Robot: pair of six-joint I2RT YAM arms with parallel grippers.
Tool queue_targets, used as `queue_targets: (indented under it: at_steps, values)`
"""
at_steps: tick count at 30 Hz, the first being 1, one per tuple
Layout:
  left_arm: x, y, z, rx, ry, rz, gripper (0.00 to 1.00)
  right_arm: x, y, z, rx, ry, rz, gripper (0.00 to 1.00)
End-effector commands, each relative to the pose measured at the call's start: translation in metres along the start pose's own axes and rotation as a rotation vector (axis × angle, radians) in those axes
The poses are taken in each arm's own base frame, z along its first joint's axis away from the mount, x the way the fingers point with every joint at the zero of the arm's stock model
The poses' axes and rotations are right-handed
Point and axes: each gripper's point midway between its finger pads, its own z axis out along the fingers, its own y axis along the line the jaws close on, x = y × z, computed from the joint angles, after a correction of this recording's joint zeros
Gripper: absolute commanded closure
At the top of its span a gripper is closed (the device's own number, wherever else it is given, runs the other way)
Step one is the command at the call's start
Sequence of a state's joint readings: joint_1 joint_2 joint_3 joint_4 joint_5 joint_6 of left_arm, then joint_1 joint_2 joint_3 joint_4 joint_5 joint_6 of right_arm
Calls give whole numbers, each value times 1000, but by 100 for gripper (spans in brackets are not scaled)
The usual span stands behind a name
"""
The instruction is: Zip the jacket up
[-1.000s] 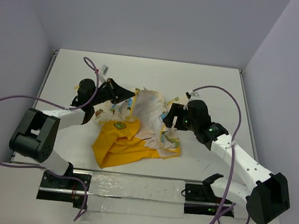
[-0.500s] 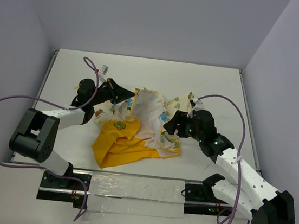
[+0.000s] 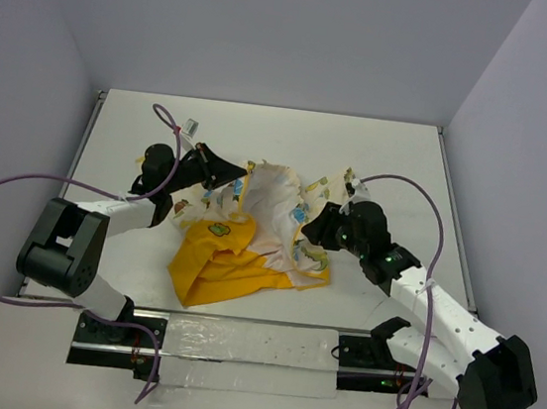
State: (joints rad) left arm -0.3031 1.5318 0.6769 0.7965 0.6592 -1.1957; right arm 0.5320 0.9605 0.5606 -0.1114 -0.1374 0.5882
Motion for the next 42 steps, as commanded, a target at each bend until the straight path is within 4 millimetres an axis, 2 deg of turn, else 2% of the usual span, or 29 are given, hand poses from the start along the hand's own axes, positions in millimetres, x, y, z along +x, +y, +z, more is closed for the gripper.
queue_targets:
  at_steps: [1,2,6,9,16,26,38,42]
  values:
    - [-8,-18,-1,55,-16,54,100,-15,10,4,-41,-54,6,60]
    - [-8,-18,-1,54,-16,54,100,-15,12,4,-49,-52,7,63]
    - [-7,-16,-1,50,-15,53,100,-14,13,5,-57,-42,4,64]
    - [-7,-16,-1,52,-16,51,100,-12,12,6,-54,-35,1,53]
    - [-7,-16,-2,50,-15,52,100,-8,7,8,-34,-27,7,50]
    - [-7,-15,0,52,-14,50,100,-4,8,-1,-54,-43,29,52]
    - [-7,-14,0,50,-12,50,100,5,6,3,-66,-16,40,52]
    - [-7,-15,-1,51,-12,52,100,0,11,5,-84,-30,39,56]
